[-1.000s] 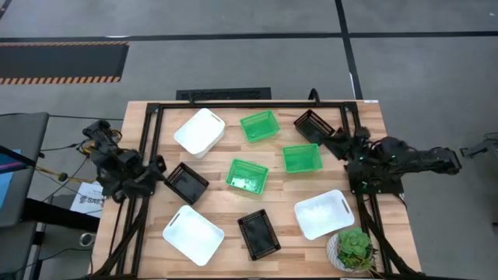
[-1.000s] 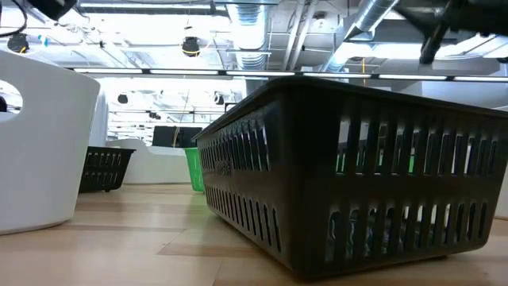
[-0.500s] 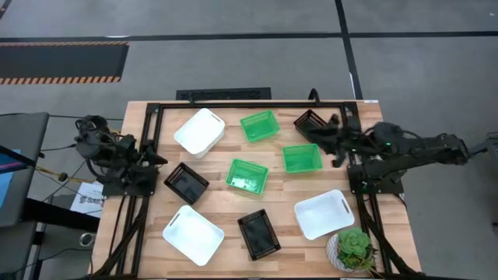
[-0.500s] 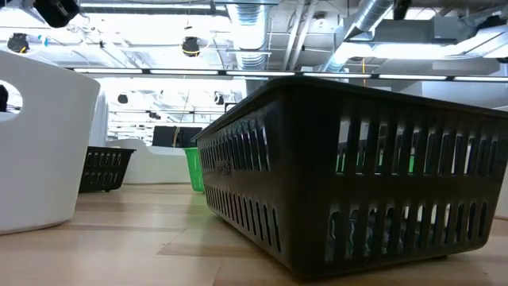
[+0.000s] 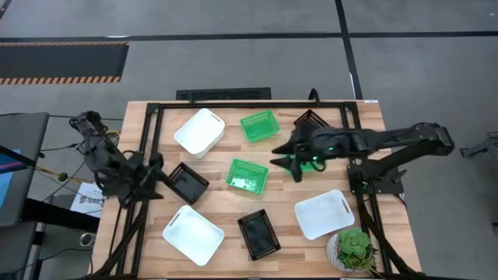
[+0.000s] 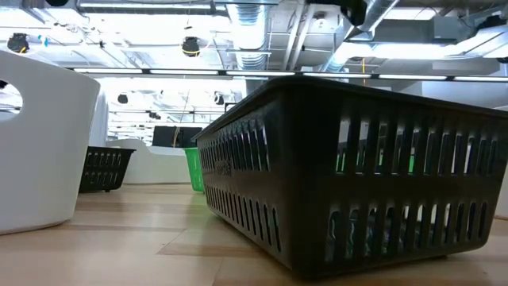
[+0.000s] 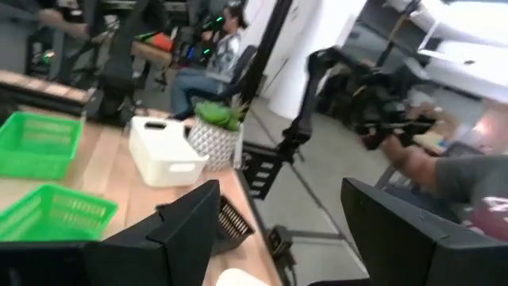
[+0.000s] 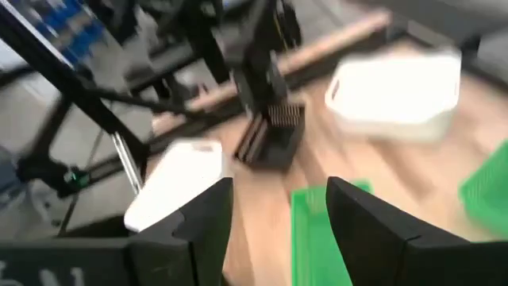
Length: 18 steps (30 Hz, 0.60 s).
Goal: Stack baskets by color
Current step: Stack the bottom right green bin on top of the top green bin
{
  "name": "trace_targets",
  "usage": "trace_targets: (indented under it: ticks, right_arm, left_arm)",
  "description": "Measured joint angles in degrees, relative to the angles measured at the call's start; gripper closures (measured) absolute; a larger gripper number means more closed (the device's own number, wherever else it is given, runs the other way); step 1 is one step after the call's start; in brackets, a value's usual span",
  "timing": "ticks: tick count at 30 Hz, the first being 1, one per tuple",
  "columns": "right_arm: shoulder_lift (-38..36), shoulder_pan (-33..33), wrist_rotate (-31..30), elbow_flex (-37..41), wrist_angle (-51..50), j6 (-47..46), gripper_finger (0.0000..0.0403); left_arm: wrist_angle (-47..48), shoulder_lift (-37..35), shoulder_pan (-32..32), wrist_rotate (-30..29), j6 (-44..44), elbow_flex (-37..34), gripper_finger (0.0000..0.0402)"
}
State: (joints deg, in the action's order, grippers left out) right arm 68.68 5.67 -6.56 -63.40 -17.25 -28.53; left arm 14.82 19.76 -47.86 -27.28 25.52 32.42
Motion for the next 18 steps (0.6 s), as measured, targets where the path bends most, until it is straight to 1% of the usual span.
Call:
trace_targets:
  ticks: [3,7,10,12,16,18]
  right_arm:
    - [4.3,1.0,0.5,-4.5,-8.2,-5.4,0.0178]
    - [9.4,2.5,0.7,-8.7,-18.9,-14.0,0.0177]
    - [12.9,4.3,0.7,-9.2,-23.6,-19.3,0.0177]
    - [15.1,5.4,0.7,-9.2,-26.8,-22.9,0.0178]
    - [19.2,6.7,0.7,-9.2,-33.1,-30.3,0.0179]
    - [21.3,6.8,0.7,-9.2,-34.5,-31.7,0.0179]
  left_arm:
    - [0.2,1.8,0.1,-1.2,1.9,0.0,0.0148]
    - [4.2,2.8,1.7,-4.0,6.6,0.0,0.0148]
    - [8.0,2.7,3.6,-7.1,11.9,0.0,0.0148]
    - [9.8,2.8,4.9,-8.2,13.0,0.0,0.0148]
    - [9.8,2.8,8.1,-8.2,13.1,0.0,0.0148]
    - [9.8,2.8,9.9,-7.1,12.8,0.0,0.0148]
